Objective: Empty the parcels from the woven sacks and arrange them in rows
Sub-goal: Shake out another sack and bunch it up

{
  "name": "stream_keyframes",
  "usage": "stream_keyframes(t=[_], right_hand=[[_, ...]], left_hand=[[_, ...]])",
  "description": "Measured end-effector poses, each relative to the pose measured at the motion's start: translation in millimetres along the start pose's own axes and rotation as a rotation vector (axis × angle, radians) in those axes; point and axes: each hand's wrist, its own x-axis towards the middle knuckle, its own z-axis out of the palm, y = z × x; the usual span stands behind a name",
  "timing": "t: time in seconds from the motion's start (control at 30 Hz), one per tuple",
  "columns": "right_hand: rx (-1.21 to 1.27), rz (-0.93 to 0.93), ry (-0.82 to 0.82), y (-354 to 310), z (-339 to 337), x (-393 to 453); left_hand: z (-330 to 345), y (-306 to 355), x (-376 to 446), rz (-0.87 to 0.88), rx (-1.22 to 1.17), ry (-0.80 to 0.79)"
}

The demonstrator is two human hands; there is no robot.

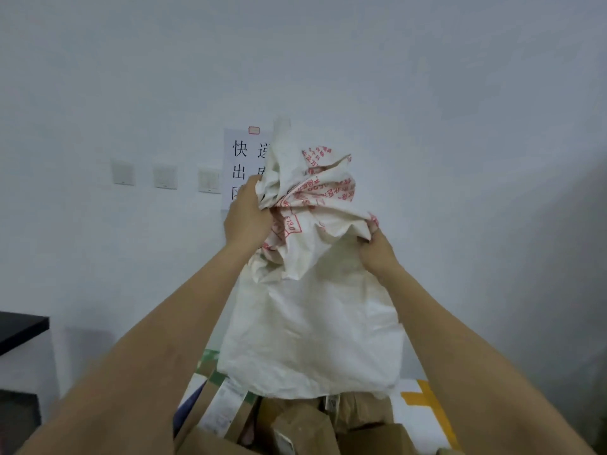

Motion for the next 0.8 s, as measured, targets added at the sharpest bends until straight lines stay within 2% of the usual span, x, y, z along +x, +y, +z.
stream_keyframes(t=[0.07, 0.1, 0.2, 0.3, 0.43, 0.53, 0.8], right_hand=[[0.114, -0.057, 0.149, -14.0, -1.7, 4.7], [0.118, -0.063, 0.153, -19.4, -2.7, 5.3], [0.045, -0.015, 0.032, -26.8, -5.9, -2.1], [0.14, -0.075, 0.102, -31.0, -7.6, -3.5], [-0.012, 0.014, 0.034, -19.2, -9.5, -6.2], [0.104, 0.025, 0.058, -10.0, -14.0, -11.6], [-0.329, -0.115, 0.019, 3.3, -24.6, -4.1]], left_hand=[[-5.1, 8.4, 1.1, 0.046, -0.056, 0.088], [-8.1, 11.5, 4.1, 0.054, -0.067, 0.101], [-14.0, 18.7, 8.7, 0.025, -0.008, 0.004], [-19.6, 17.5, 7.8, 0.072, -0.041, 0.083], [-26.7, 13.3, 0.6, -0.043, -0.036, -0.016], [-28.2, 8.0, -9.0, -0.105, -0.09, 0.027], [-35.7, 9.0, -7.8, -0.126, -0.216, 0.044]])
